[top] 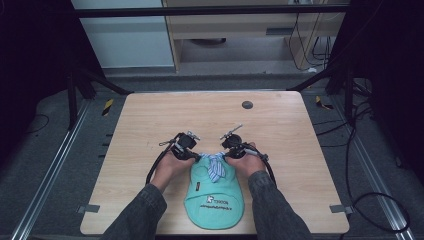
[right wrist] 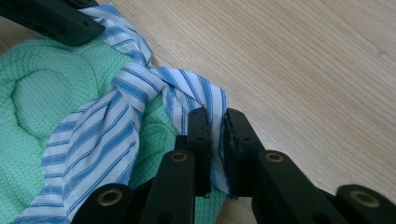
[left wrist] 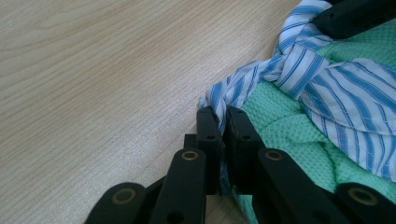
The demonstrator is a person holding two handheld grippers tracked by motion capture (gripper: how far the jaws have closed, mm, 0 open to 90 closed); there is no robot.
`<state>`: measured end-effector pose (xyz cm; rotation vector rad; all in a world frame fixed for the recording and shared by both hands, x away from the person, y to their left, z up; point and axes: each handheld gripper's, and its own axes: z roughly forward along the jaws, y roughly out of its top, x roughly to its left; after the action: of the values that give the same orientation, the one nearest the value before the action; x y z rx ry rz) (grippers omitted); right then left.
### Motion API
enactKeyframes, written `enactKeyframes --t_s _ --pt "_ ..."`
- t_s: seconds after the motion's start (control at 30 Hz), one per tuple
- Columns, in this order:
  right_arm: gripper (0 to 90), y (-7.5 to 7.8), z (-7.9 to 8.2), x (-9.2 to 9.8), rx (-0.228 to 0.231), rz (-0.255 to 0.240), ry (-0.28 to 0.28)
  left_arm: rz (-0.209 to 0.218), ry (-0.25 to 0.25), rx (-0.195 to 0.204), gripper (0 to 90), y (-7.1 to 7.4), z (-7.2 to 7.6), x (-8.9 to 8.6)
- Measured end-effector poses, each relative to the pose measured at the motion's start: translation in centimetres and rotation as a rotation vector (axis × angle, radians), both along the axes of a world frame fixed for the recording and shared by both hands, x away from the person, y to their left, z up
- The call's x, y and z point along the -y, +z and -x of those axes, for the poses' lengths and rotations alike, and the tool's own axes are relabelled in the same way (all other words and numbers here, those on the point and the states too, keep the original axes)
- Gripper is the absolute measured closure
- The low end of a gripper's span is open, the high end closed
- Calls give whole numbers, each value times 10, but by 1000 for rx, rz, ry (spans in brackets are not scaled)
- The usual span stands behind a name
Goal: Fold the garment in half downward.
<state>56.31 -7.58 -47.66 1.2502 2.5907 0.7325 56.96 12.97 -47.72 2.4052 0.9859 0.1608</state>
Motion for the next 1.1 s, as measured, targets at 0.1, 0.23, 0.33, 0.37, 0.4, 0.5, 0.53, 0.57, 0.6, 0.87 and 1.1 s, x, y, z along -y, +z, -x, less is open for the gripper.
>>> enactKeyframes --t_s 0.1,0.23,0.33,0.37,0.4,0.5,0.53,0.57,0.6,0.87,1.1 --pt "821 1 0 0 10 2 4 -7 -9 6 849 1 0 0" --pt "824 6 3 2 32 -5 5 -7 -18 22 852 6 1 0" --pt "824 8 4 2 45 -7 4 2 -19 34 853 11 2 0" --pt "824 10 5 4 54 -12 6 -1 -22 38 853 12 2 0" --pt "824 11 5 4 58 -14 5 -1 -24 41 853 15 2 0" --pt "825 14 6 5 65 -18 5 -1 -28 48 854 18 1 1" --pt "825 16 7 5 74 -19 7 0 -28 50 854 20 2 1" --pt "825 18 8 6 79 -19 6 -2 -33 57 855 22 1 2" --pt "825 21 9 7 85 -22 5 0 -33 63 855 25 2 3" --pt "825 33 10 11 121 -26 9 2 -44 93 856 37 1 5" --pt "825 41 13 13 147 -28 11 5 -48 118 856 46 4 5"
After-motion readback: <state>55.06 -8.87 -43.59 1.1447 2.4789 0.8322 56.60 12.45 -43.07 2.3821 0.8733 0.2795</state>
